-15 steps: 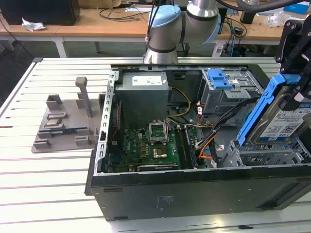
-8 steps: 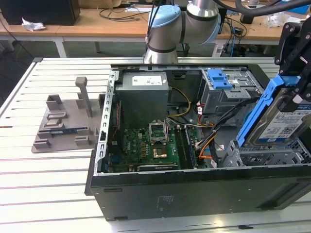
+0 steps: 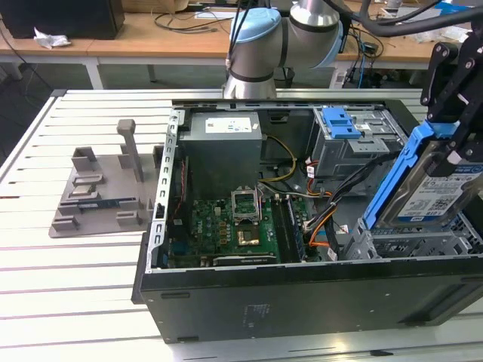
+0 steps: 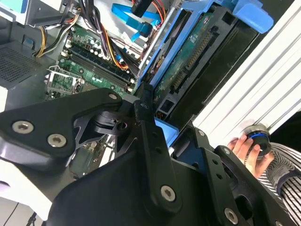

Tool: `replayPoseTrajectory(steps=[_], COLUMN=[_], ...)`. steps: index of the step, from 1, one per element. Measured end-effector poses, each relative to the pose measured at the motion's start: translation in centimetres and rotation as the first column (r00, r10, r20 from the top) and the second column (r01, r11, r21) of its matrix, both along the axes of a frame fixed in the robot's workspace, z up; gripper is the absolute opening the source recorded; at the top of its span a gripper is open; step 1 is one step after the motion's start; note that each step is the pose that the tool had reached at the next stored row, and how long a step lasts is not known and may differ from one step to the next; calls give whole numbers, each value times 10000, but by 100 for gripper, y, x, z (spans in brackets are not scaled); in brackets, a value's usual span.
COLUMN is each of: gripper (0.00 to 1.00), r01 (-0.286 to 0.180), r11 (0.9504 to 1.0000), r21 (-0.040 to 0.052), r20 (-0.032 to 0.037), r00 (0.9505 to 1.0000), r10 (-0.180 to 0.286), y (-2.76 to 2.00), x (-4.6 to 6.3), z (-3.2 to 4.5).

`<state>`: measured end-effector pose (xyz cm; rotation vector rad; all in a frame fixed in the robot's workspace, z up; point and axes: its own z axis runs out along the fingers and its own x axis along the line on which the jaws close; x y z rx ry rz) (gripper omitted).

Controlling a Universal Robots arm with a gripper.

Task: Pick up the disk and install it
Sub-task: 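Insert the disk into the insertion slot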

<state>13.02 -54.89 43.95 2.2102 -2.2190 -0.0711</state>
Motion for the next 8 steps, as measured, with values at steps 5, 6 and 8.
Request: replayPoseTrajectory(steps=[5,6,8], gripper=[37,37,37], r01=[-1,-1,-1], r11=[10000,10000,10000], r21=[3,3,3], r20=[-2,-4,-4], r00=[10000,10000,10000], r10=[1,1,1], y=[0,0,0], x=[0,0,0], z=[-96,-114,-155])
